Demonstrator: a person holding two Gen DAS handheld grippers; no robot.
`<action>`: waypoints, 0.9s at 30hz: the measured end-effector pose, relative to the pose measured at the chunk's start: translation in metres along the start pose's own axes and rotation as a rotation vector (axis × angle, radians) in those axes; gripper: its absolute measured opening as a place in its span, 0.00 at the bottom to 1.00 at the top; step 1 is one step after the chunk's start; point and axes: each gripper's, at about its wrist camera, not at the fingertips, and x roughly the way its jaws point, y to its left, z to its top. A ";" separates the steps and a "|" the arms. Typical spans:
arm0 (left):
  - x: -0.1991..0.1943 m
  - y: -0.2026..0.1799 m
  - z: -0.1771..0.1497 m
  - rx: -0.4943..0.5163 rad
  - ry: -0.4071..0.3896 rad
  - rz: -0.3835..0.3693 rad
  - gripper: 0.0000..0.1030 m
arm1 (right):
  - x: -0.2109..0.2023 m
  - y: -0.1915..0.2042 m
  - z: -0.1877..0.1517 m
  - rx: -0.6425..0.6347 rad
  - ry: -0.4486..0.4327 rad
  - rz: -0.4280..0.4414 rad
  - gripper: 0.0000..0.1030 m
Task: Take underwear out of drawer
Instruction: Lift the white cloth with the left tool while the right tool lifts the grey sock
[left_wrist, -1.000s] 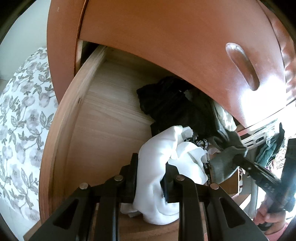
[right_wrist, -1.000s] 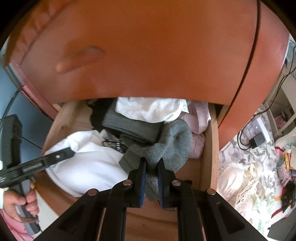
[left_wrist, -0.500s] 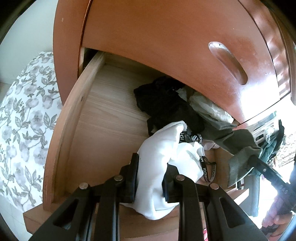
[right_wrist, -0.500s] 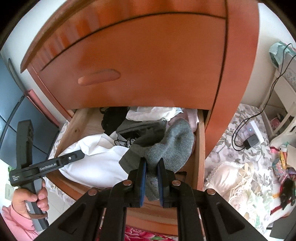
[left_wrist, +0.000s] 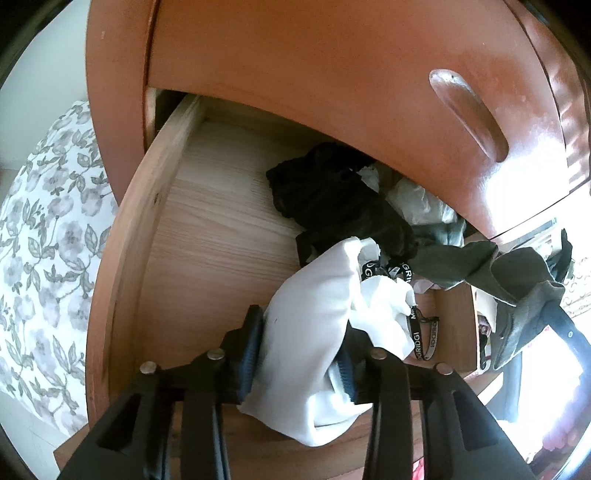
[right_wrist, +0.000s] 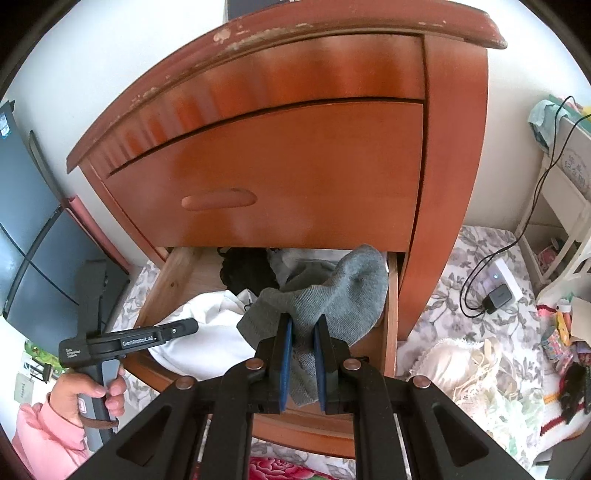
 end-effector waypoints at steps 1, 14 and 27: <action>0.001 -0.001 0.000 0.002 0.003 -0.001 0.42 | 0.000 0.000 -0.001 -0.004 0.000 -0.004 0.11; -0.006 -0.010 -0.007 0.017 -0.052 -0.002 0.17 | 0.004 0.003 -0.007 -0.016 0.021 -0.011 0.12; -0.059 -0.027 -0.007 0.065 -0.172 -0.057 0.13 | -0.007 0.005 -0.008 -0.019 0.004 -0.008 0.12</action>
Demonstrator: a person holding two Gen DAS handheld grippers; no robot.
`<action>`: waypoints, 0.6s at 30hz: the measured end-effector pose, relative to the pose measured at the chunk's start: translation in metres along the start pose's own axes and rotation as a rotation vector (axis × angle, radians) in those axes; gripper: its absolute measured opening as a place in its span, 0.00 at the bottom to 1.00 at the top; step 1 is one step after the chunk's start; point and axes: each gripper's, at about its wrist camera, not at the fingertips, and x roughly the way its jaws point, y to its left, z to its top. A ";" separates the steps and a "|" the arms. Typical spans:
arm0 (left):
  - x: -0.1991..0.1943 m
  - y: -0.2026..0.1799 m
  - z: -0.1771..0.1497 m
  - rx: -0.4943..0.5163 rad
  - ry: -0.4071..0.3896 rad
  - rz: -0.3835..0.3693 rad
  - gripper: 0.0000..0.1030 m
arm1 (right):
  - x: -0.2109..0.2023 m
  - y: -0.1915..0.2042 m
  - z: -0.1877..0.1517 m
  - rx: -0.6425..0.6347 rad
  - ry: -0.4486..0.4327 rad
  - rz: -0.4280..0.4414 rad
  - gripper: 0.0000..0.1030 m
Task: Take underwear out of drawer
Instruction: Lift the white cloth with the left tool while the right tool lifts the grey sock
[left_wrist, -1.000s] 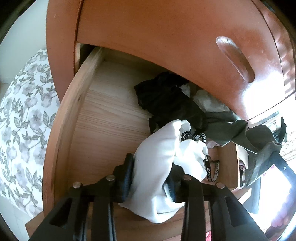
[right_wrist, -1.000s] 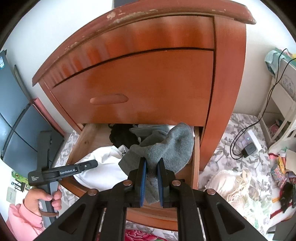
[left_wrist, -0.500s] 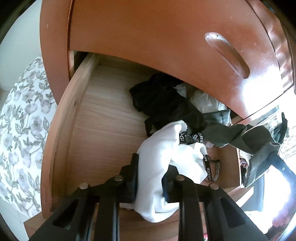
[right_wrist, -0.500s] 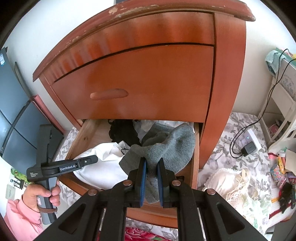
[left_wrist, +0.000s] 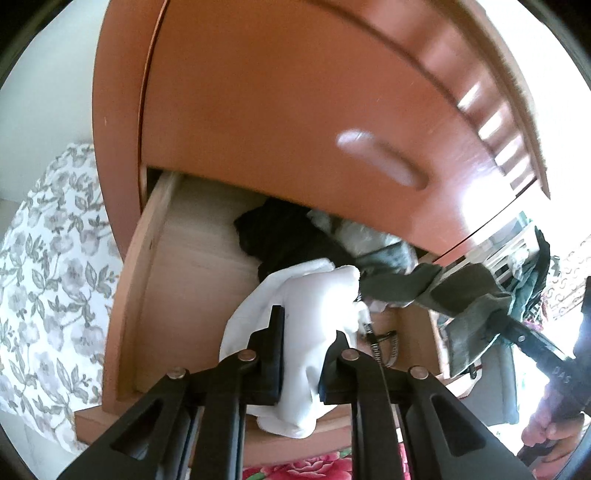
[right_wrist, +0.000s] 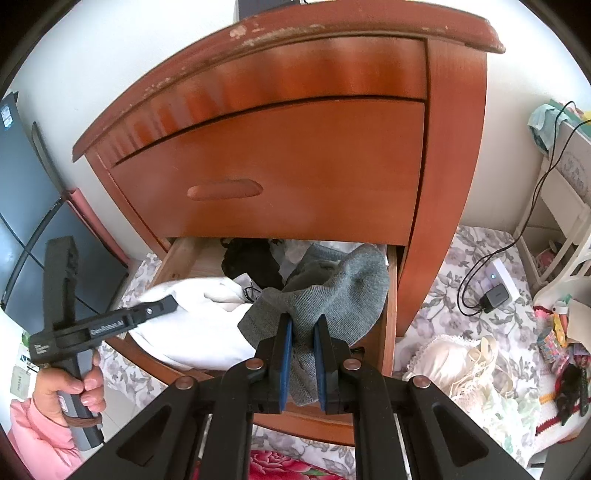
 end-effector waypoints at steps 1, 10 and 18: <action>-0.006 -0.002 0.002 0.004 -0.014 -0.005 0.13 | -0.002 0.001 0.000 -0.001 -0.003 0.001 0.12; -0.039 -0.014 0.009 0.027 -0.095 -0.026 0.12 | -0.013 0.008 0.001 -0.017 -0.022 0.007 0.12; -0.067 -0.020 0.016 0.040 -0.171 -0.017 0.12 | -0.026 0.017 0.006 -0.036 -0.046 0.011 0.12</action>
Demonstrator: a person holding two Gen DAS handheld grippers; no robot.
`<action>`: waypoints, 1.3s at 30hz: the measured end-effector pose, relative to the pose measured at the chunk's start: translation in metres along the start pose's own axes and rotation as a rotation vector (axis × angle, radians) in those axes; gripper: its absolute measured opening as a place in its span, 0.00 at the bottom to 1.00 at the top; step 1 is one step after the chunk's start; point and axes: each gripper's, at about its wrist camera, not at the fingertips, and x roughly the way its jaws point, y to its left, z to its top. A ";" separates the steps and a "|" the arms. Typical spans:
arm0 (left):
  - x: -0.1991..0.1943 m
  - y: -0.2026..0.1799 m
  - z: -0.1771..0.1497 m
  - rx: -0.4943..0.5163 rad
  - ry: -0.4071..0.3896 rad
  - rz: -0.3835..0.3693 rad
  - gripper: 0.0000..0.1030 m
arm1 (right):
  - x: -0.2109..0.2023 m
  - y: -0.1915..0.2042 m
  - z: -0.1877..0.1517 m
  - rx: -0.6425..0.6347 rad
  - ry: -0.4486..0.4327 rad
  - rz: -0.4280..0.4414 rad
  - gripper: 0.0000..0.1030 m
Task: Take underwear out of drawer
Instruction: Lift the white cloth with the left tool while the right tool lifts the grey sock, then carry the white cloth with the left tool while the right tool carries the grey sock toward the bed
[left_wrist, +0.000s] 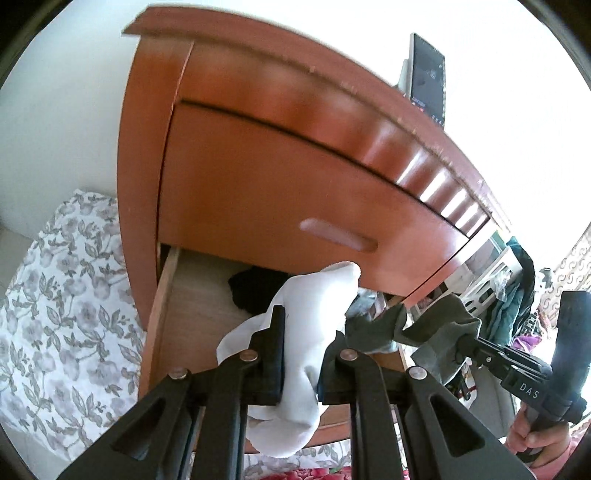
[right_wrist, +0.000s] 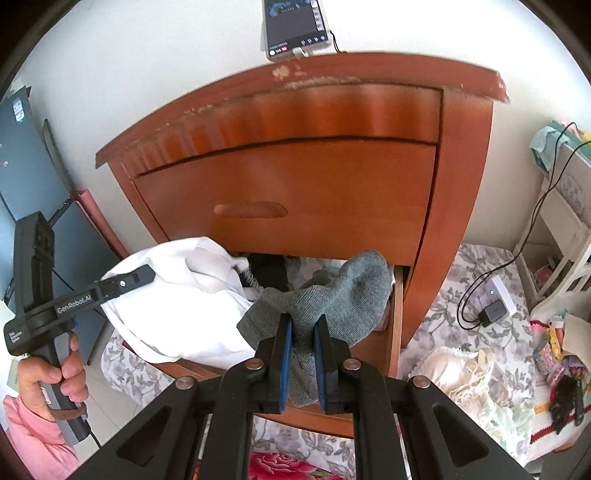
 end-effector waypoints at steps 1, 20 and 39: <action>-0.004 -0.001 0.002 0.001 -0.007 -0.001 0.12 | -0.002 0.001 0.001 -0.002 -0.004 0.000 0.12; -0.065 0.000 0.025 -0.009 -0.126 0.010 0.12 | -0.038 0.013 0.010 -0.016 -0.066 -0.009 0.12; -0.125 -0.036 0.044 0.040 -0.223 0.037 0.12 | -0.098 0.014 0.019 -0.002 -0.159 -0.027 0.12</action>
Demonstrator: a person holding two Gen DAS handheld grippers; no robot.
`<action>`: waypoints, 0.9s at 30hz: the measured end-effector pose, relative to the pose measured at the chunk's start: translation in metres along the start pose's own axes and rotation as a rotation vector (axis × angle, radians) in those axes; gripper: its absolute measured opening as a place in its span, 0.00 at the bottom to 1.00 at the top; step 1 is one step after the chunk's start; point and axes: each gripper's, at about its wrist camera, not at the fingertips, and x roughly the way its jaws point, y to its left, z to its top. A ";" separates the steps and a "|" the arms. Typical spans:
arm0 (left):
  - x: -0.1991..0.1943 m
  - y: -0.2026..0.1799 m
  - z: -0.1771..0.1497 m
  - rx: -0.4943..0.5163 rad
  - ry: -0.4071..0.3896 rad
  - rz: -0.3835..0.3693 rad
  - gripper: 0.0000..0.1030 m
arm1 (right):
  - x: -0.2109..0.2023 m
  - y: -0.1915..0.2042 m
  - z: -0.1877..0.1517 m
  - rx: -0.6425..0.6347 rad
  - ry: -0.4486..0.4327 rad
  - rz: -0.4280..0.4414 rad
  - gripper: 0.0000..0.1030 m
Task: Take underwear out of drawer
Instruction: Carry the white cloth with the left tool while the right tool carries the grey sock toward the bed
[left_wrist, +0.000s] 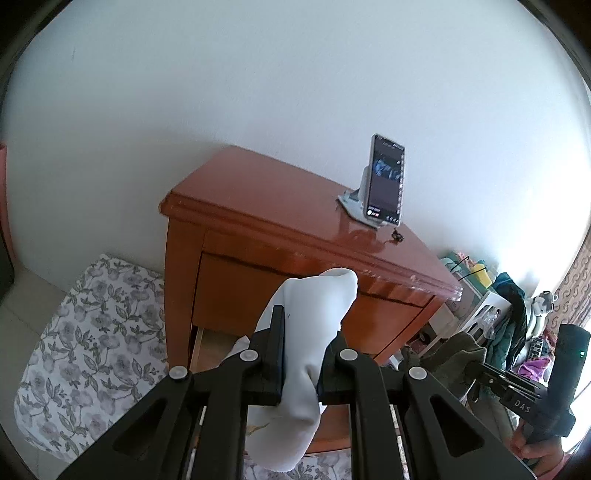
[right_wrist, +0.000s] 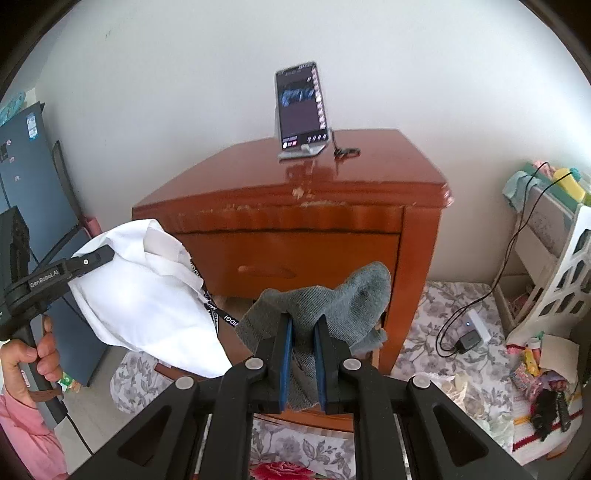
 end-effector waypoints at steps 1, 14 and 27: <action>-0.004 -0.003 0.002 0.003 -0.006 0.001 0.12 | -0.005 -0.001 0.001 0.001 -0.009 -0.002 0.12; -0.036 -0.046 0.015 0.058 -0.061 0.002 0.12 | -0.071 -0.022 0.011 0.020 -0.121 -0.034 0.12; -0.052 -0.123 0.015 0.159 -0.088 -0.057 0.12 | -0.136 -0.066 0.012 0.061 -0.215 -0.084 0.12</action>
